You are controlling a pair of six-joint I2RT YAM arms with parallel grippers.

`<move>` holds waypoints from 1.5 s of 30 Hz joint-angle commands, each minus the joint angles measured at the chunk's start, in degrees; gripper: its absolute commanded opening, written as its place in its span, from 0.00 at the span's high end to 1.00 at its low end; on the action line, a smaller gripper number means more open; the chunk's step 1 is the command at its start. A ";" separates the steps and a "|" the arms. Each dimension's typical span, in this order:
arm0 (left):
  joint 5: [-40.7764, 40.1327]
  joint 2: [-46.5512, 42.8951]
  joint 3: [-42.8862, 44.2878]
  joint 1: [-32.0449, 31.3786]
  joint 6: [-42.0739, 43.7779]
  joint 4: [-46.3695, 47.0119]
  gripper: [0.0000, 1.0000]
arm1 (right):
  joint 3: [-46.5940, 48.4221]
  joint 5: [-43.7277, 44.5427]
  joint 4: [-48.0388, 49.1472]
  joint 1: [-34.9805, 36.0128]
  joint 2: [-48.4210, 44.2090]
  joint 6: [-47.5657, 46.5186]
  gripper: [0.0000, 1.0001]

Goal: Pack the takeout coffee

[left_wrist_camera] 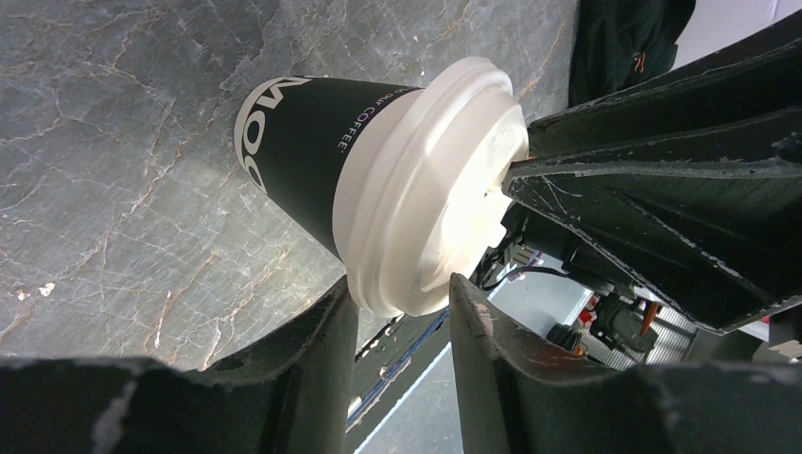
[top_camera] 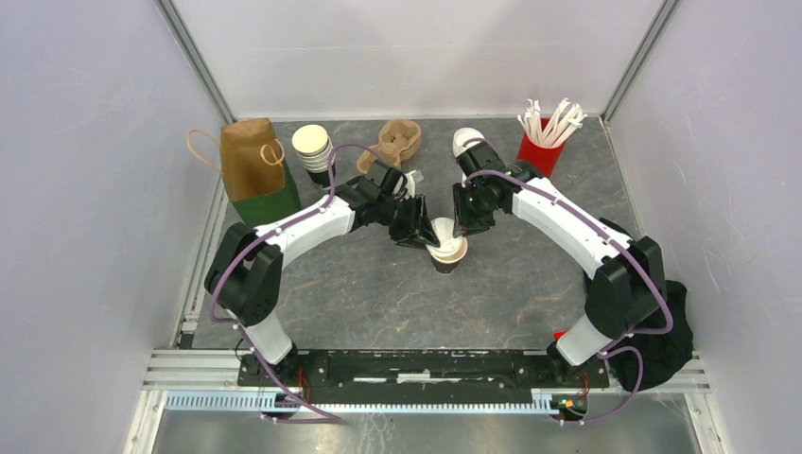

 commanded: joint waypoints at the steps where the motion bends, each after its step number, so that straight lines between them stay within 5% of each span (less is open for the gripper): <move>1: 0.76 -0.56 1.63 0.07 3.61 0.70 0.53 | -0.66 1.48 1.50 0.00 0.09 -0.34 0.68; 11: 0.61 -0.78 2.80 0.12 3.54 0.34 0.50 | 0.11 0.08 1.63 -0.07 -0.86 -0.05 0.79; 16: -0.24 -1.24 2.86 0.13 3.67 -0.08 0.43 | 1.00 -0.27 -0.05 -0.06 -1.35 0.01 0.88; 27: -2.72 -2.81 2.96 0.81 3.85 -1.02 0.21 | 3.56 -0.34 -4.55 -0.07 -1.61 -0.66 0.92; 45: -0.66 -0.58 4.66 1.08 3.81 -1.37 0.23 | 4.09 -1.17 -7.05 -0.08 0.04 -1.91 0.92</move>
